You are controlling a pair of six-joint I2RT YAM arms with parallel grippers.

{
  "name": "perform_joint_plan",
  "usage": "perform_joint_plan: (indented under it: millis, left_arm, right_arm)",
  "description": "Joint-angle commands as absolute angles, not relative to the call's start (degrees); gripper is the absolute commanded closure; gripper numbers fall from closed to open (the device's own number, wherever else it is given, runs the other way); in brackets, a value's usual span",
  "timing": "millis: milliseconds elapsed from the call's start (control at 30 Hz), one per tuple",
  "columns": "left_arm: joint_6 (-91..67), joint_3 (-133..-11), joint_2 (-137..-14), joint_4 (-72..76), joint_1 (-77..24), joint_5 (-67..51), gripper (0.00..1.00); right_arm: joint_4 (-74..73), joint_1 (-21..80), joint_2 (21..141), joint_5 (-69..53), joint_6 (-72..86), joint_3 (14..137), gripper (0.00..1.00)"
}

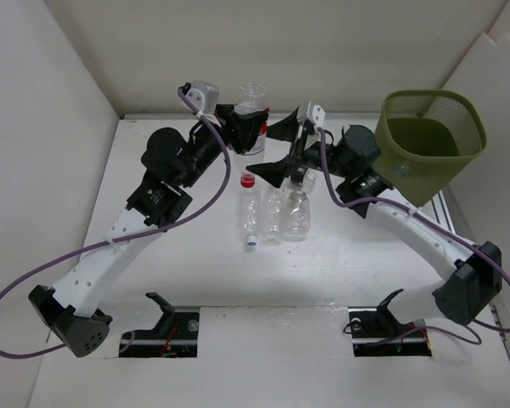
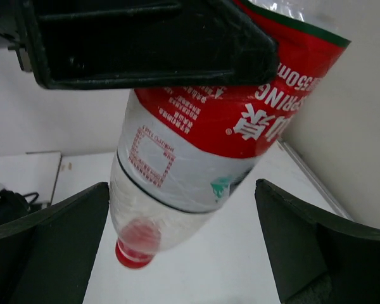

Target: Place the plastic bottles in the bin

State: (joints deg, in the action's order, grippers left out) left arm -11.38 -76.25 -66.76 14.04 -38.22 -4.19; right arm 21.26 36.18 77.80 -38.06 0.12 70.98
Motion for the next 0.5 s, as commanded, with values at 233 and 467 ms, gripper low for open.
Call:
perform_joint_plan:
  millis: [233,467]
  left_arm:
    - [-12.39,-72.42,-64.95,27.50,-38.67,-15.91,1.00]
    - [-15.73,-76.19,-65.57,19.89,-38.67,-0.20,0.00]
  right_arm:
    - [56.23,39.73,88.85,-43.33,21.09,74.00,0.15]
    - [41.02,35.52,84.40,-41.32,11.80,74.00,1.00]
